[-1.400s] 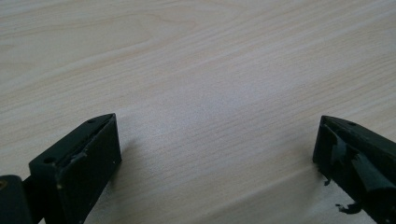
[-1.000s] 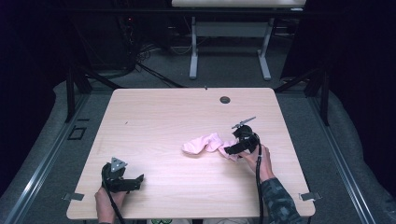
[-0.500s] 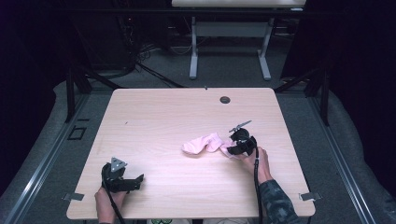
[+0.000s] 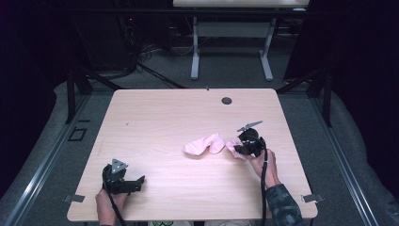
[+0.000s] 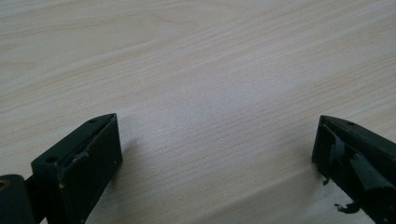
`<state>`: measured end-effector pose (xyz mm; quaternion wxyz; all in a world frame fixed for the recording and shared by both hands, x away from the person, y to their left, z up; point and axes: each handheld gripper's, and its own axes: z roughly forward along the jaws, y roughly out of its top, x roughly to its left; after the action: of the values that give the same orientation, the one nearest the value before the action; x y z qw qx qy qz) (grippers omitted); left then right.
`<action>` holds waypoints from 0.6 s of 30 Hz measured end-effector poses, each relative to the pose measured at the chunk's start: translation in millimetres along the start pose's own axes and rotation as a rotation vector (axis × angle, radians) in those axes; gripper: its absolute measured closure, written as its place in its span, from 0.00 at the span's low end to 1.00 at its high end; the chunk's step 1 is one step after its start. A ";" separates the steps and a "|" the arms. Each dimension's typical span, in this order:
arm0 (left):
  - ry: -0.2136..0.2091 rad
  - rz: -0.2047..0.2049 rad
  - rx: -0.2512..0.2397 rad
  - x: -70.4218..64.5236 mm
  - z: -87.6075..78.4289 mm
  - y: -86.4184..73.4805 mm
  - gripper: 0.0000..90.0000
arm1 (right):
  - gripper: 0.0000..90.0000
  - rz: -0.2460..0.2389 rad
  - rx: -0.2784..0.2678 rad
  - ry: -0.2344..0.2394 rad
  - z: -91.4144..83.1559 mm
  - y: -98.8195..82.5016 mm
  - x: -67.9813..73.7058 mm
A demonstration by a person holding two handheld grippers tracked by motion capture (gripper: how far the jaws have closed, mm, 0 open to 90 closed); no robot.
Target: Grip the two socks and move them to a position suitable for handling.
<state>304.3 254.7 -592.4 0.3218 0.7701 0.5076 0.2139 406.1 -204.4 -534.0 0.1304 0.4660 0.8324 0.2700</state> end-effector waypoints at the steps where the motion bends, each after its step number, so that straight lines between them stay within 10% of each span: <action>1: 0.000 0.000 0.000 0.0 0.0 0.0 0.02 | 0.86 0.003 -0.007 0.005 -4.8 -0.2 0.6; 18: 0.000 0.000 -0.001 0.0 0.0 0.0 0.02 | 0.86 -0.088 -0.059 0.124 -51.2 -15.7 44.9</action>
<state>304.3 254.7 -592.4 0.3220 0.7701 0.5073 0.2142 347.2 -189.8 -499.4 0.1041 0.4075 0.8502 0.3166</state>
